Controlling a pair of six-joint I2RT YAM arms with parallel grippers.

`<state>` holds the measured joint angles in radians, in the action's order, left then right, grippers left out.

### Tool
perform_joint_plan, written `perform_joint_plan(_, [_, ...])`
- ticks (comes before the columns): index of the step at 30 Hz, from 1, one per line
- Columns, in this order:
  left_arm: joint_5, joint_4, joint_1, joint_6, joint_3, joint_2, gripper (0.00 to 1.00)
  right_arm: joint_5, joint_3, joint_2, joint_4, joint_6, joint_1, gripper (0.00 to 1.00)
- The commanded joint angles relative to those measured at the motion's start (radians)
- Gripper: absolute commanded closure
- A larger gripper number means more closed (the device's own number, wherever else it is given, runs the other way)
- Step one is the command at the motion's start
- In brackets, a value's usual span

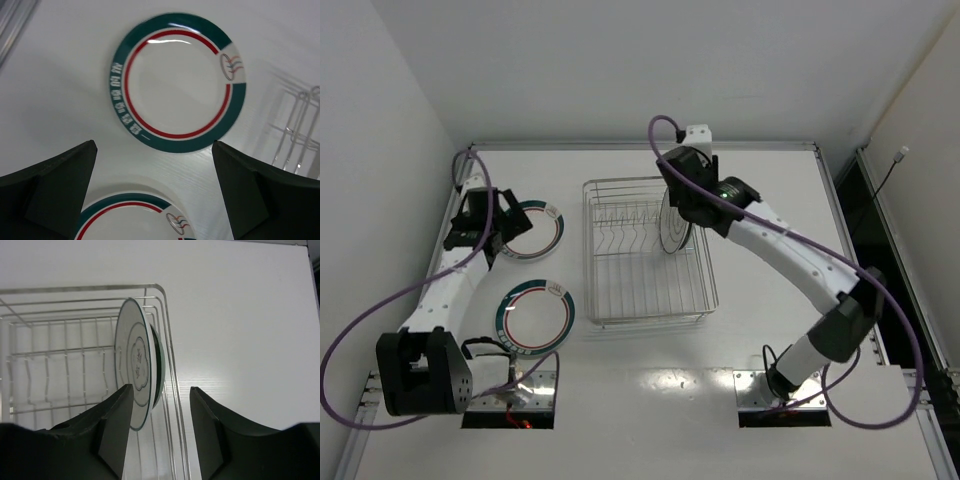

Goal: Load the plates into the dish rack

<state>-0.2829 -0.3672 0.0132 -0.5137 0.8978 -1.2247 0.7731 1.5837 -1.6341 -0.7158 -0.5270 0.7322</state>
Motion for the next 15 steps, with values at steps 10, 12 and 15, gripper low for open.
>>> perform_joint_plan(10, [0.471,0.167,0.418,-0.112,-0.132,-0.130,0.00,-0.112,-0.077,0.131,0.154,-0.005,0.016,0.54])
perform_joint_plan(12, [0.612,0.281,0.507,-0.156,-0.218,-0.197,0.00,-0.123,-0.108,0.158,0.170,-0.005,0.007,0.54])
perform_joint_plan(15, [0.785,0.506,0.603,-0.249,-0.313,-0.315,0.00,-0.133,-0.137,0.187,0.208,-0.005,0.007,0.53])
